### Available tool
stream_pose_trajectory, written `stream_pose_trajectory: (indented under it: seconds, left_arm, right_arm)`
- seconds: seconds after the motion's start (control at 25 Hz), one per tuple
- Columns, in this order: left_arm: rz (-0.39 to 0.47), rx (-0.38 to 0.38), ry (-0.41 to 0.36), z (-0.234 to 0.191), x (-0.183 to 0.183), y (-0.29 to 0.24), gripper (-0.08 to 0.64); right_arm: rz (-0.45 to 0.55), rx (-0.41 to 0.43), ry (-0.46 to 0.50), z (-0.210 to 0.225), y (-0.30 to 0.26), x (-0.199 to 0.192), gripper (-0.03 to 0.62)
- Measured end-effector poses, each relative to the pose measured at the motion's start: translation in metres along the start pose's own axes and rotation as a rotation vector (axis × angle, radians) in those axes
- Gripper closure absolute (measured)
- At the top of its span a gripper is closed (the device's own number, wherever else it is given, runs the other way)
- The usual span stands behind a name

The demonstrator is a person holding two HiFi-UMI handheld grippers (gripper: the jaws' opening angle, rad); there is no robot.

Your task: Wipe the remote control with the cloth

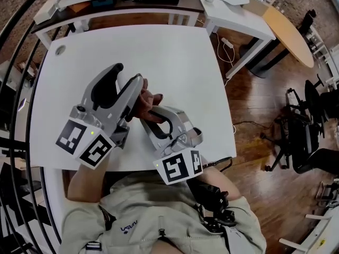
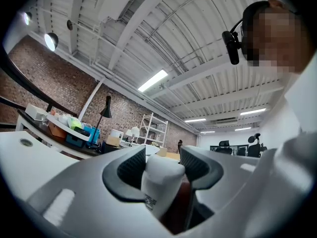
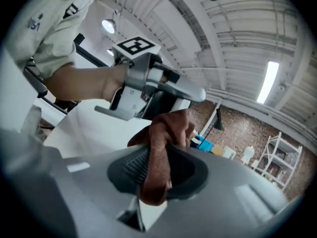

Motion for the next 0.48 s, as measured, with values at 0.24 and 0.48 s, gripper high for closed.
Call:
stream_pose_trajectory:
  seconds: [0.24, 0.48]
  left_arm:
    - [0.001, -0.016, 0.004, 0.003, 0.001, 0.006, 0.331]
    - [0.020, -0.119, -0.002, 0.021, 0.007, 0.010, 0.331]
  right_arm:
    - [-0.140, 0.041, -0.014, -0.004, -0.012, -0.026, 0.515]
    - [-0.238, 0.067, -0.087, 0.011, -0.010, -0.053, 0.515]
Point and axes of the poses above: the fingertips, and each gripper's own axes: y backward along the fingers, z to its right, x out of its top, the point moved 3 cm from there along y, backward along the fingers, and after that the axes turned 3 degrees about x, right-handed, at the moved point
